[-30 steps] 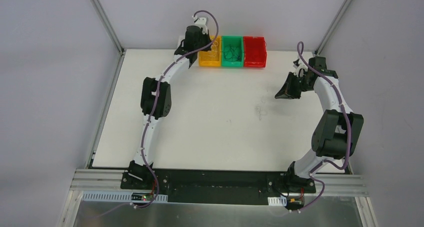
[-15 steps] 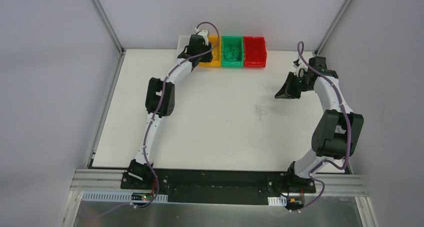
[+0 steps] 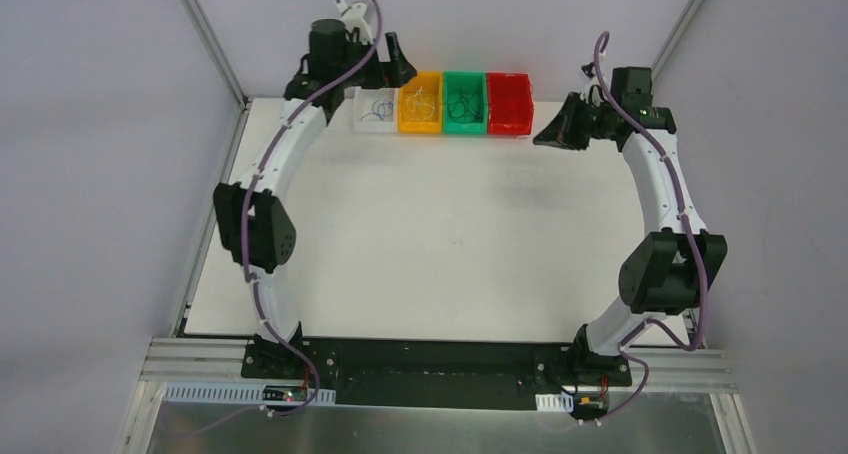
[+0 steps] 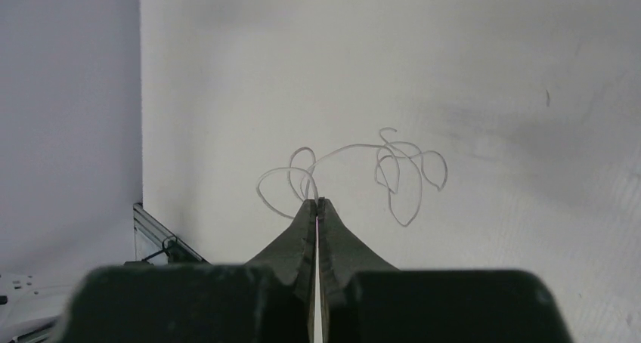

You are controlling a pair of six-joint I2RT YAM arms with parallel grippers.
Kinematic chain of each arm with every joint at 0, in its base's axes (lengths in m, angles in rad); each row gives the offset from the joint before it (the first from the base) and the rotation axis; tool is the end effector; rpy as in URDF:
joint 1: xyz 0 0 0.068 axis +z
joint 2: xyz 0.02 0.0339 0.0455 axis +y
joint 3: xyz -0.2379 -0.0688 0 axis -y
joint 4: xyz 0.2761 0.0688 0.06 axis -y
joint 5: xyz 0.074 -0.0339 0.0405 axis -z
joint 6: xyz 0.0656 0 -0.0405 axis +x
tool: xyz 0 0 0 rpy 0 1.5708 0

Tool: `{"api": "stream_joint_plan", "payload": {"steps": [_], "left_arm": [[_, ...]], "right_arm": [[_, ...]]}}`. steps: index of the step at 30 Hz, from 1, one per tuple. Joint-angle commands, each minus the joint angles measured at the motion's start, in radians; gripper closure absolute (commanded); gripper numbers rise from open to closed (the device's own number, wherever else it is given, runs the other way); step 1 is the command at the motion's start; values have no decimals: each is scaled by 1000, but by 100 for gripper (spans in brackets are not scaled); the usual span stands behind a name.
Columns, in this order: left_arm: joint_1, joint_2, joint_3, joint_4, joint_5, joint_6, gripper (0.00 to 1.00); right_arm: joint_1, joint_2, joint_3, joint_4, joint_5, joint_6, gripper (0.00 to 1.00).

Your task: Untangle the cables

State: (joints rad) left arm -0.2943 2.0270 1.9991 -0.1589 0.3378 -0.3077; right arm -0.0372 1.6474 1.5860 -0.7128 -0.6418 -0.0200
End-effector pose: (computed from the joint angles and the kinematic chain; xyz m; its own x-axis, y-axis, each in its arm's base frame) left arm 0.5066 -0.1763 0.3541 -0.3467 -0.1935 -0.9178 0.5040 0.7868 -0.3563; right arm 0.4091 0.0241 0.3052 -0.6906 0.0097 -0.7232 -0.4118 0.8167 0.4042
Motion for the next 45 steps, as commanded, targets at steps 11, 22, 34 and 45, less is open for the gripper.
{"api": "stream_joint_plan", "payload": {"steps": [11, 22, 34, 45], "left_arm": [[258, -414, -476, -135, 134, -72, 1], [275, -557, -621, -227, 99, -18, 1], [288, -579, -660, -264, 98, -45, 1], [288, -561, -662, -309, 104, -44, 1]], "right_arm": [[230, 489, 766, 353, 77, 361, 100], [342, 789, 957, 747, 389, 346, 100], [362, 834, 995, 855, 477, 326, 100], [411, 948, 1061, 952, 512, 218, 100]]}}
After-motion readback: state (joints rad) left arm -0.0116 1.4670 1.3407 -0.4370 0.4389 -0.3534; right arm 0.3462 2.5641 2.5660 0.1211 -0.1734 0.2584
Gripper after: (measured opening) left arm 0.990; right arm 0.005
